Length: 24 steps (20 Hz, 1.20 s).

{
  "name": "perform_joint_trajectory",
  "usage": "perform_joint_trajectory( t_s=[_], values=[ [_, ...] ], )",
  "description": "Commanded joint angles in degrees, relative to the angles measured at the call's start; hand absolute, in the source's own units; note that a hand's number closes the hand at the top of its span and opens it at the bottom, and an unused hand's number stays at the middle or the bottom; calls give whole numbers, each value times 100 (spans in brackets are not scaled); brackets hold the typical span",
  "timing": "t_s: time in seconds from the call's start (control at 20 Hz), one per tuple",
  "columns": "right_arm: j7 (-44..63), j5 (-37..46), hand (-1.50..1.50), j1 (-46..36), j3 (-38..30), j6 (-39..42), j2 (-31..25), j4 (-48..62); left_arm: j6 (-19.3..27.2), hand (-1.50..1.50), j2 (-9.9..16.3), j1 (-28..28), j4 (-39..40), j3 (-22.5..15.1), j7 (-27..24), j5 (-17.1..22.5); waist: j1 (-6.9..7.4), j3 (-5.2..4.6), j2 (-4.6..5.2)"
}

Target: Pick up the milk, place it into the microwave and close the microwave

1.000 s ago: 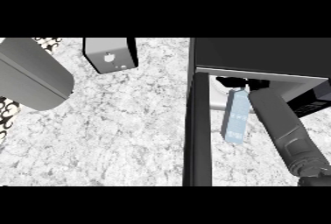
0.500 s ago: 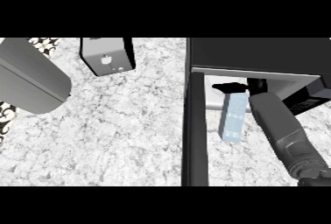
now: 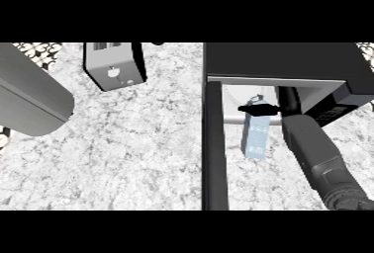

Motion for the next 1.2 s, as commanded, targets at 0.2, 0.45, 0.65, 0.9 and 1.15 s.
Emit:
perform_joint_trajectory(
  t_s=[0.2,0.45,0.65,0.9,1.15],
  values=[
    [-264,-184,-150,792,178,551,331,-513,253,-150,-304,-214,-283,-688,403,-716,-251,-3,-75],
    [-146,-304,-150,1405,369,1098,388,-1202,262,-150,-269,-490,-135,-767,496,-887,-379,-11,-119],
    [-83,-419,-150,2057,455,1300,521,-1739,291,-150,-378,-588,-222,-1346,770,-1214,-463,-16,-147],
    [-463,-579,-150,3233,688,2025,645,-2588,498,150,-407,-1107,254,-1747,1242,-1541,-590,-20,-145],
    [-464,-726,-150,4511,950,2420,638,-4081,440,150,-399,-1648,416,-1779,1603,-1861,-558,-24,-128]
  ],
)
